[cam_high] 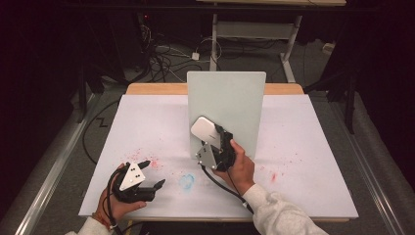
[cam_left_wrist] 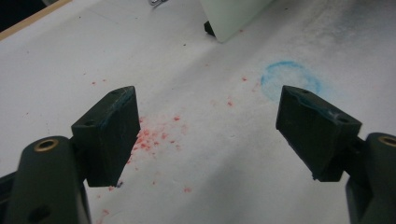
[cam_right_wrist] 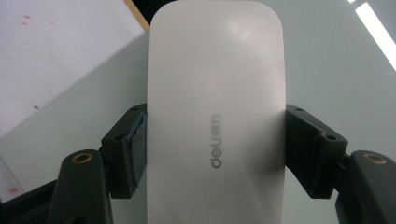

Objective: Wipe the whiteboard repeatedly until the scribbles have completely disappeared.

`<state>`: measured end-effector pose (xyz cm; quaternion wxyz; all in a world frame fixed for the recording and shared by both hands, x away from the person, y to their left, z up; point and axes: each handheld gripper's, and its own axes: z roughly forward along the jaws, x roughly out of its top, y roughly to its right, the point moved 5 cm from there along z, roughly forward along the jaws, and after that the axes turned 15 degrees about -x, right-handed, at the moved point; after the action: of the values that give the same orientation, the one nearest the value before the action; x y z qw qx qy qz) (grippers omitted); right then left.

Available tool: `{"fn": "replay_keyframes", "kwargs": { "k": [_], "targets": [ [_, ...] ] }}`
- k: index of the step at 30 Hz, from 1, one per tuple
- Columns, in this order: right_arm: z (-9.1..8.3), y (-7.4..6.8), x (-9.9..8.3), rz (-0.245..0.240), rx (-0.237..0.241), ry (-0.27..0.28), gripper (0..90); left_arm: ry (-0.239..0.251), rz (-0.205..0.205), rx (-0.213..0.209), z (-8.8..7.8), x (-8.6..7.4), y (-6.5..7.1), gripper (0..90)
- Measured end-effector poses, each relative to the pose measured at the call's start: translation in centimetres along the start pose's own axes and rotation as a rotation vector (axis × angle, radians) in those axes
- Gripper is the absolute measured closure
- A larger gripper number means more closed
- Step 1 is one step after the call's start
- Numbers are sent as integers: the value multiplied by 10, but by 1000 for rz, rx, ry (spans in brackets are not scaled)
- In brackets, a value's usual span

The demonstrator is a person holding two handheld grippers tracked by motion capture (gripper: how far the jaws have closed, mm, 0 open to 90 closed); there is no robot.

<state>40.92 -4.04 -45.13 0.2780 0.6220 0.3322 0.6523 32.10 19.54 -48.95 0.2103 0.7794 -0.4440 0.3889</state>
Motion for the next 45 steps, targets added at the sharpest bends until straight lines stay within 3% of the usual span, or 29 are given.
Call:
{"fn": "replay_keyframes", "kwargs": {
  "k": [9,11,18,24,37,45],
  "targets": [
    [2,51,-32,77,-60,-45,311,-4,14,5,2,2,0,209],
    [2,55,-36,72,-66,-48,311,-2,14,6,2,2,0,208],
    [-1,77,-60,132,-85,-91,311,-4,2,1,2,1,1,209],
    [-4,87,-76,127,-99,-120,311,-5,19,8,1,1,0,209],
    [-9,97,-93,136,-92,-155,311,-11,7,4,2,1,1,209],
    [-15,104,-91,141,-63,-124,311,-4,18,13,1,1,-1,209]
  ]
}}
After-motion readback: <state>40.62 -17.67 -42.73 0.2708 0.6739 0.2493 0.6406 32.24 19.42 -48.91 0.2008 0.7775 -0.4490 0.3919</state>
